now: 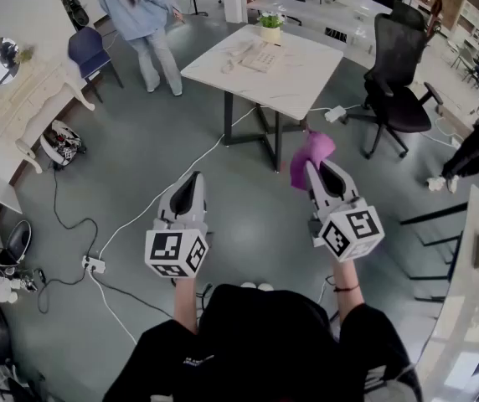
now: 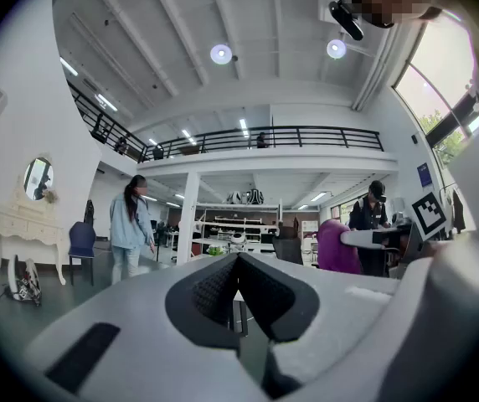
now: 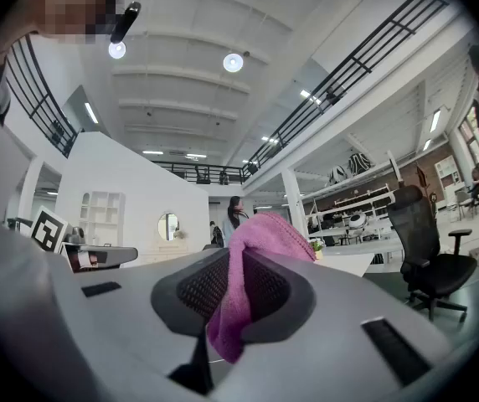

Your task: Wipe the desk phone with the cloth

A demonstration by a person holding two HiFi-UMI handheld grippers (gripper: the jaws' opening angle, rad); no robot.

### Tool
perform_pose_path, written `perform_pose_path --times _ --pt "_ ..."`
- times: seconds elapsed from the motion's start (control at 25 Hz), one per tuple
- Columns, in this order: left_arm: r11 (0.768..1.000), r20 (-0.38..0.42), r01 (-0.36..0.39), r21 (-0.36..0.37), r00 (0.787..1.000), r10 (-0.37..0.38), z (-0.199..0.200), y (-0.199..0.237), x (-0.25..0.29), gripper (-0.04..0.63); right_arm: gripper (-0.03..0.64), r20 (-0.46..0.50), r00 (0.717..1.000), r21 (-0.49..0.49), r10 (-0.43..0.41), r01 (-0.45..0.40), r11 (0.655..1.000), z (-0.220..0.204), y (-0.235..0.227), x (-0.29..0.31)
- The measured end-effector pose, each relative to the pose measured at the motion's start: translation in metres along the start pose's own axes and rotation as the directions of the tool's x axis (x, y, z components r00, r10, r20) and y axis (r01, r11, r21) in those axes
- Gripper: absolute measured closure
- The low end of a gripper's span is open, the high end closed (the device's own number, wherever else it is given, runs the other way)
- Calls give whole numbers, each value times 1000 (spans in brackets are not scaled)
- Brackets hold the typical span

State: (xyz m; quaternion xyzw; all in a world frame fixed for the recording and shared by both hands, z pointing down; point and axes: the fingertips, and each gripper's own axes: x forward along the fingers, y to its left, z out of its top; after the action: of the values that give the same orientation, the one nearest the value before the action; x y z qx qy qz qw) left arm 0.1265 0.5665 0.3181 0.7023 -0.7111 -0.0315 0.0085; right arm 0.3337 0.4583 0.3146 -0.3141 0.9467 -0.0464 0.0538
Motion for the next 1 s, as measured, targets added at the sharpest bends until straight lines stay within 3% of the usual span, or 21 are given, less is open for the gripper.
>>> perform_pose_path --times 0.56,1.0 --pt "1000 -8 -25 0 1000 25 -8 -13 22 597 583 -4 1000 15 4 -4 1000 -7 -29 7" --pt "996 -37 -81 -24 996 80 -25 10 52 597 583 -19 1000 71 9 -7 997 -26 -52 48"
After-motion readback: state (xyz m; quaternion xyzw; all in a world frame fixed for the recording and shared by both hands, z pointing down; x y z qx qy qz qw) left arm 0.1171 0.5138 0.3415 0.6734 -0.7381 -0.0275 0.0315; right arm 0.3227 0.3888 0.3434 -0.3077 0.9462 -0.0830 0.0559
